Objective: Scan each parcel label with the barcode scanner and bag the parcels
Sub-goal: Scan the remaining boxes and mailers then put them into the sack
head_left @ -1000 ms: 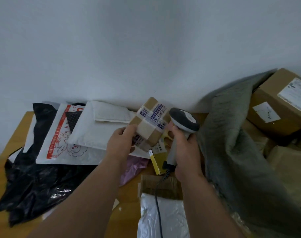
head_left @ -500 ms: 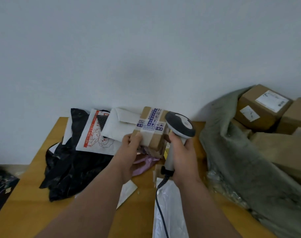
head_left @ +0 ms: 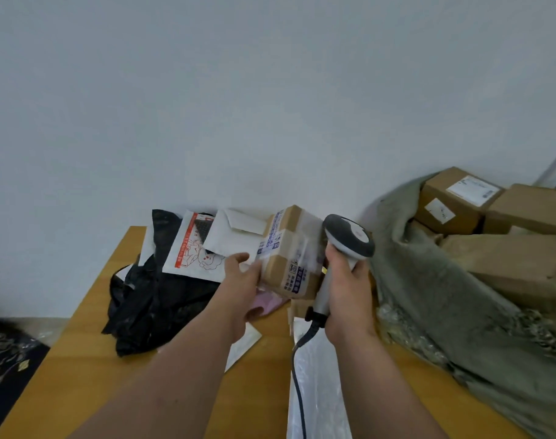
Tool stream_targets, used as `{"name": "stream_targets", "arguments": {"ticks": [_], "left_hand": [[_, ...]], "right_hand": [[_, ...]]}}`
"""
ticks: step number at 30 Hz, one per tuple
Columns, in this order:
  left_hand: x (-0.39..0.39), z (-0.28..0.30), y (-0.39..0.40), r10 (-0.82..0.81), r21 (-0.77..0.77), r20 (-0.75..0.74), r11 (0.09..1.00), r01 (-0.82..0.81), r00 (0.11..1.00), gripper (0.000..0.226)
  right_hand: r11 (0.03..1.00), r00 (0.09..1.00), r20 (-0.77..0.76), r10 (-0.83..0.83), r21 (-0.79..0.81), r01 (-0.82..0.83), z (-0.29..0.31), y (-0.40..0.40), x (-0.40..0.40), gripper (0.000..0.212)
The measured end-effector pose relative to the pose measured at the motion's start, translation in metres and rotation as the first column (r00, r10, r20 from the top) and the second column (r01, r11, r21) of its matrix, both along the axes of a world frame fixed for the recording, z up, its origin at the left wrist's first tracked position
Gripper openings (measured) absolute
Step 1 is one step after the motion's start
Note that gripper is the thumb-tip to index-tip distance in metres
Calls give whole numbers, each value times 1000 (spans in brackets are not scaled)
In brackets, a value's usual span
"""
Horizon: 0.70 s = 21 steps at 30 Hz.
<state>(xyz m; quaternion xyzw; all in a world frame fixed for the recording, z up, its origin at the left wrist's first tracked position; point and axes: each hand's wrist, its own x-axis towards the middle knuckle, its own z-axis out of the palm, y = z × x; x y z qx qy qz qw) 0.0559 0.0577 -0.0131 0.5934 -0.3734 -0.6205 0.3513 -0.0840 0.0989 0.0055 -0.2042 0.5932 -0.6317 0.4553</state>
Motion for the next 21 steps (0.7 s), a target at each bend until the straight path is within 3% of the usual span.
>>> {"name": "stream_targets", "arguments": {"ticks": [3, 6, 10, 13, 16, 18, 21], "left_hand": [[-9, 6, 5, -37, -43, 65, 998, 40, 997, 35], [-20, 13, 15, -135, 10, -17, 991, 135, 991, 71], [-42, 9, 30, -88, 34, -214, 995, 97, 973, 53], [-63, 8, 39, -42, 103, -372, 991, 86, 927, 57], [-83, 12, 48, -27, 115, -441, 990, 86, 897, 53], [-93, 12, 51, -1, 82, -407, 996, 38, 914, 43], [-103, 12, 53, 57, -26, -176, 998, -63, 983, 29]], "right_hand": [[998, 999, -22, 36, -47, -37, 4, 6, -7, 19], [994, 996, -37, 80, -76, -82, 7, 12, -16, 23], [992, 994, -66, 87, -88, -92, 14, 26, -41, 40], [998, 997, -53, 57, -30, -58, 14, 35, -66, 51], [997, 997, -10, 80, -12, -80, 11, 43, -86, 45], [993, 993, 31, 115, -20, -114, 11, 48, -96, 37], [989, 989, 50, 140, -48, -138, 12, 54, -110, 34]]}}
